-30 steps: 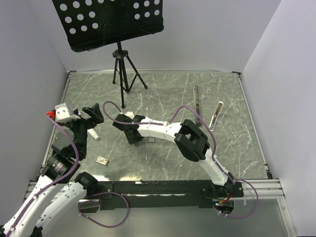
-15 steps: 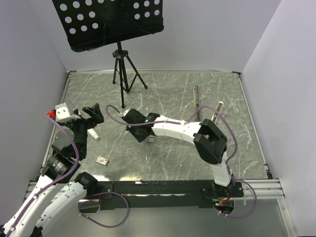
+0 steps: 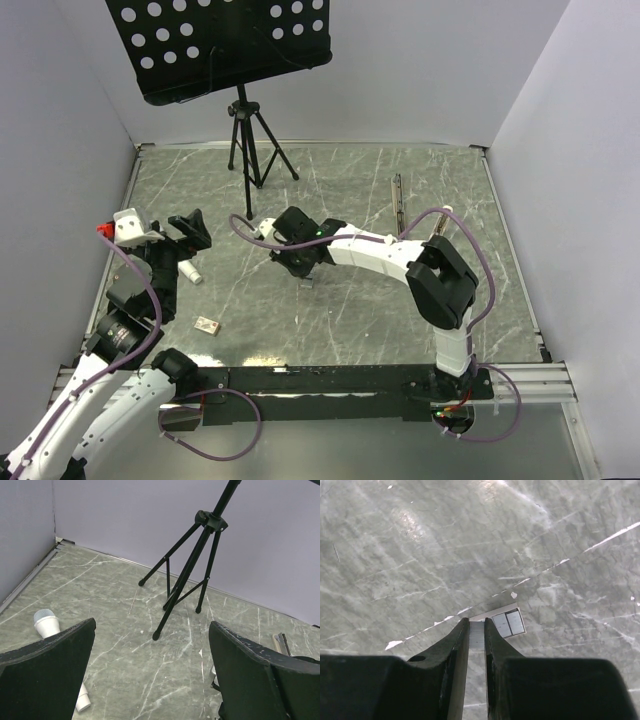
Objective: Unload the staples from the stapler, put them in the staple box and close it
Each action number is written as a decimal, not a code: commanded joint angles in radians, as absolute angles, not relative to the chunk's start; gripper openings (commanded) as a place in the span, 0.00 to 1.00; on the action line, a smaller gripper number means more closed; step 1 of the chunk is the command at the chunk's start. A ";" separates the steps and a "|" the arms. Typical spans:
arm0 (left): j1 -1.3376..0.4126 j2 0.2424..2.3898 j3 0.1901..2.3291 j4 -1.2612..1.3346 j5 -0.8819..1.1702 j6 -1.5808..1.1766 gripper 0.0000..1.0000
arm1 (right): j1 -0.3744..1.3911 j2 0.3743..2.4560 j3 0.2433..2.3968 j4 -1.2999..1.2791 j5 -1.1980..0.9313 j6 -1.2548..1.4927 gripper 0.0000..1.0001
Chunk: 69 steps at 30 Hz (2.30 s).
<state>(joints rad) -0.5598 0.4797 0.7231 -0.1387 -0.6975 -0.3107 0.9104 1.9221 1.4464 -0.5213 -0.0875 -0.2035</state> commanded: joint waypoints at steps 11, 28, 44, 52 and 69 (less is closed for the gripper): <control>-0.561 0.486 0.721 -0.101 -0.703 -0.311 0.99 | 0.905 1.922 1.408 -0.479 -0.118 -0.348 0.19; -0.560 0.494 0.721 -0.101 -0.703 -0.307 0.99 | 0.868 1.917 1.359 -0.445 -0.193 -0.397 0.20; -0.561 0.489 0.721 -0.100 -0.700 -0.305 0.99 | 0.862 1.948 1.341 -0.449 -0.175 -0.413 0.20; -0.561 0.492 0.719 -0.098 -0.698 -0.304 0.99 | 0.864 1.959 1.341 -0.451 -0.173 -0.417 0.20; -0.561 0.508 0.721 -0.098 -0.690 -0.310 0.99 | 0.868 1.827 1.324 -0.430 -0.087 -0.388 0.37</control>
